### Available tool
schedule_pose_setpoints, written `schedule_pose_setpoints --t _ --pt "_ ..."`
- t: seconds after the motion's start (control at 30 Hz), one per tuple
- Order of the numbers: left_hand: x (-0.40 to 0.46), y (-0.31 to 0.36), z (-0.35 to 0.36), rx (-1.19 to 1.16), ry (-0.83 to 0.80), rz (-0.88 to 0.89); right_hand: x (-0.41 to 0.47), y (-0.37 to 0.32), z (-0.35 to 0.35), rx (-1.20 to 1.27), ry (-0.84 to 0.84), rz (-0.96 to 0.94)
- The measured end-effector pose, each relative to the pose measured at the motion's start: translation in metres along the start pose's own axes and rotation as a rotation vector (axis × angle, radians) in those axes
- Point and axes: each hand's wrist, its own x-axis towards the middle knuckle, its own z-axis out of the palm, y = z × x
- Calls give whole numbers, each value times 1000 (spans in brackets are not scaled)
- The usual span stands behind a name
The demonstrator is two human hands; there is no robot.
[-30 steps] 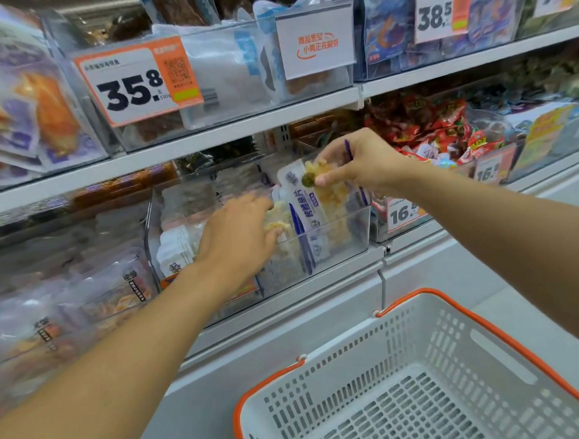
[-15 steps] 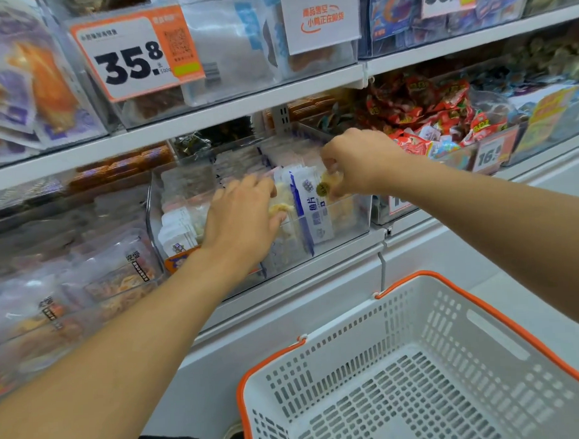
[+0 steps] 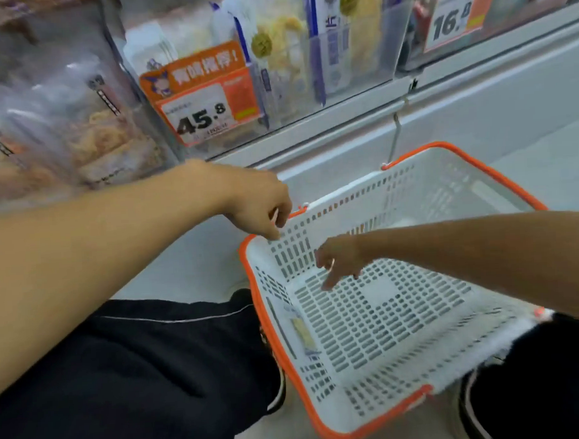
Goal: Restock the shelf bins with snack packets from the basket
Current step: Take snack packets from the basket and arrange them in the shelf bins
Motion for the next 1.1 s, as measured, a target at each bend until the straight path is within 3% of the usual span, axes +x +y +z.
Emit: schedule_pose_setpoints --t 0.07,0.17,0.3,0.37,0.5,0.63,0.7,0.8,0.9,1.0,1.1 --pt "5 -1 22 -39 -126 -17 33 -7 53 8 -100 -90" --pt "9 -8 29 -85 -96 -25 63 -25 106 38 -114 -212" --pt "8 -15 22 -129 -40 -35 73 -20 114 60 38 -251" --pt "6 -20 17 -122 -31 -49 71 -19 110 -21 -7 -284" --pt "5 -26 12 -153 -55 -90 59 -14 64 -30 -40 -354" --pt "2 -24 4 -436 -113 -137 -16 -15 -52 134 79 -340" --pt "-4 -22 -10 -727 54 -88 -66 -16 -112 253 146 -338" --pt "-11 -15 -43 -1161 604 -39 -133 -24 -175 380 361 -374" --pt "-17 -5 -74 -1597 951 -16 -178 -21 -212 733 522 -512" --pt "-20 3 -93 -1863 1147 -21 -197 -18 -220 1028 494 -660" --pt "-20 18 -99 -1876 1203 78 -188 -28 -217 986 447 -653"
